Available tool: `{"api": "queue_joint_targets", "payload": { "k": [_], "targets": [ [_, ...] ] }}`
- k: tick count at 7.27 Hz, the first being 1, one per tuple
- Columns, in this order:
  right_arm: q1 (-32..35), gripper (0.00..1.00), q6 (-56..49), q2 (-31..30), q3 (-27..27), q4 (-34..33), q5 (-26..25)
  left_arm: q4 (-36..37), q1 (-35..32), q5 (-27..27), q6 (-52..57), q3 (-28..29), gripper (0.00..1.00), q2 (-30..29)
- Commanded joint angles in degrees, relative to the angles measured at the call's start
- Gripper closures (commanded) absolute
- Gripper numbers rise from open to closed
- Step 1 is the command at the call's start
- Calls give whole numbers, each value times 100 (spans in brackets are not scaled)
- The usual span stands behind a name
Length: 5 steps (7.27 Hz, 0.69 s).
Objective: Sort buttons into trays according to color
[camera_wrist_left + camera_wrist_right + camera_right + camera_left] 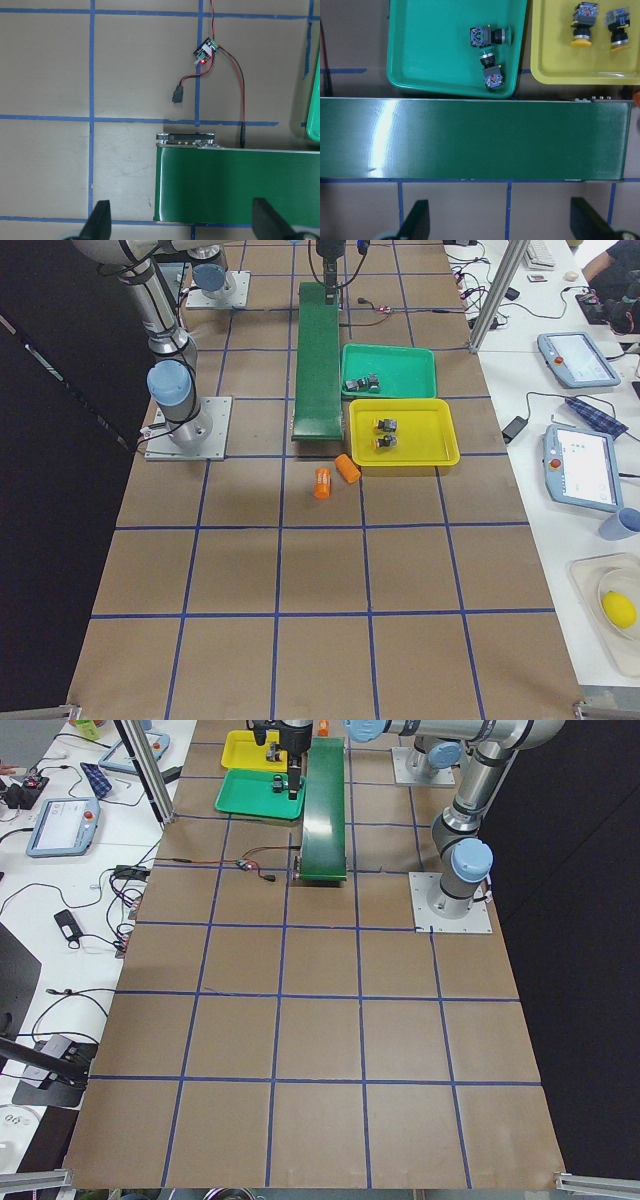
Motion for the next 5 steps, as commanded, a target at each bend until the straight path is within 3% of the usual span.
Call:
{"api": "queue_joint_targets", "payload": {
  "k": [1,5],
  "targets": [
    [-11,0,-6,16,-7,0,13,0,-4,0,-1,-9,0,0],
    [-55,0,-67,25,1,0,-48,0,-4,0,-1,-17,0,0]
  ]
}}
